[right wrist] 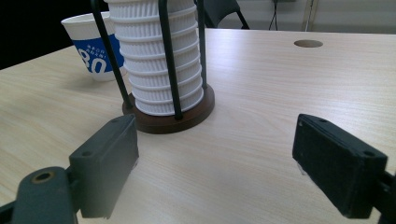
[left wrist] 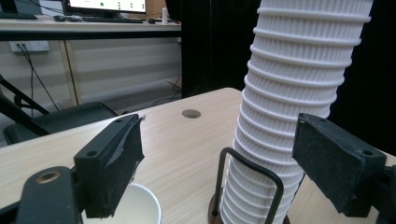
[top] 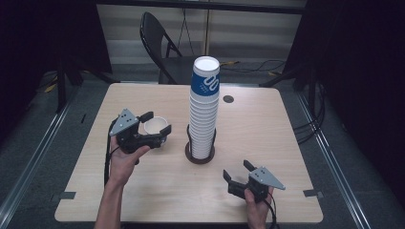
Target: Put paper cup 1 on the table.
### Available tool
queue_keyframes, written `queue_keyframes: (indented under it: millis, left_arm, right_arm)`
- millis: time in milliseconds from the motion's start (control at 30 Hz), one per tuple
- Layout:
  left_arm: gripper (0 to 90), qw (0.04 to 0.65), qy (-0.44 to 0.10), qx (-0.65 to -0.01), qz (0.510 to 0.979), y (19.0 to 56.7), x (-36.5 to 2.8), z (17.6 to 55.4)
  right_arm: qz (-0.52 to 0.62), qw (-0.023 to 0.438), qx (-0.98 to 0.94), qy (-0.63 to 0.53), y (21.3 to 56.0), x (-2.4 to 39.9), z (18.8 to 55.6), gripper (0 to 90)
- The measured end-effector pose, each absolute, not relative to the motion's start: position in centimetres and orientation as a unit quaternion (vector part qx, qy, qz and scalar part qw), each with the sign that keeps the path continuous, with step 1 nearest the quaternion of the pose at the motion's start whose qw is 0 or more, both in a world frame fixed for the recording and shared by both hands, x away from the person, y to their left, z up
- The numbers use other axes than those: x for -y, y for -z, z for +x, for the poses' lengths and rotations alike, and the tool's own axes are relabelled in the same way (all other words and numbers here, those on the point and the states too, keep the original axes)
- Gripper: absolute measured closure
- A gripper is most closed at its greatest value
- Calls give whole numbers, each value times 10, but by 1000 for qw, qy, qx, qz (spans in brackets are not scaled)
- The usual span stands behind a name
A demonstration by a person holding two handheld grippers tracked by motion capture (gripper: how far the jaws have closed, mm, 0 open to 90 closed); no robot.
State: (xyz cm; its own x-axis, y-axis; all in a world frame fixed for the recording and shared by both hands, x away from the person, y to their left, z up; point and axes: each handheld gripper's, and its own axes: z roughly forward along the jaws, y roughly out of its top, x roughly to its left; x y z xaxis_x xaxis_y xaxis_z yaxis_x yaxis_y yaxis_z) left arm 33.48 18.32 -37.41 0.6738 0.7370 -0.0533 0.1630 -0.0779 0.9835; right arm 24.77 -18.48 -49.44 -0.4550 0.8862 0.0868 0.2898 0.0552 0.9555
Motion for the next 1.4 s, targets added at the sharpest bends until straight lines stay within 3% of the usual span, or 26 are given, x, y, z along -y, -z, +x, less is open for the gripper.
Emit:
queue_keyframes:
  millis: [433,833,1400]
  left_arm:
    - [209,634,-226,-279,685,341,-169,334]
    - [164,639,-208,-230,704,307,-143,335]
    - [157,662,-176,-233,691,277,-122,355]
  right_arm:
    - [443,282,-665,-531,495,185,248,139]
    - [442,282,-661,-537,495,186,247,139]
    - [443,279,-661,-537,495,187,247,138]
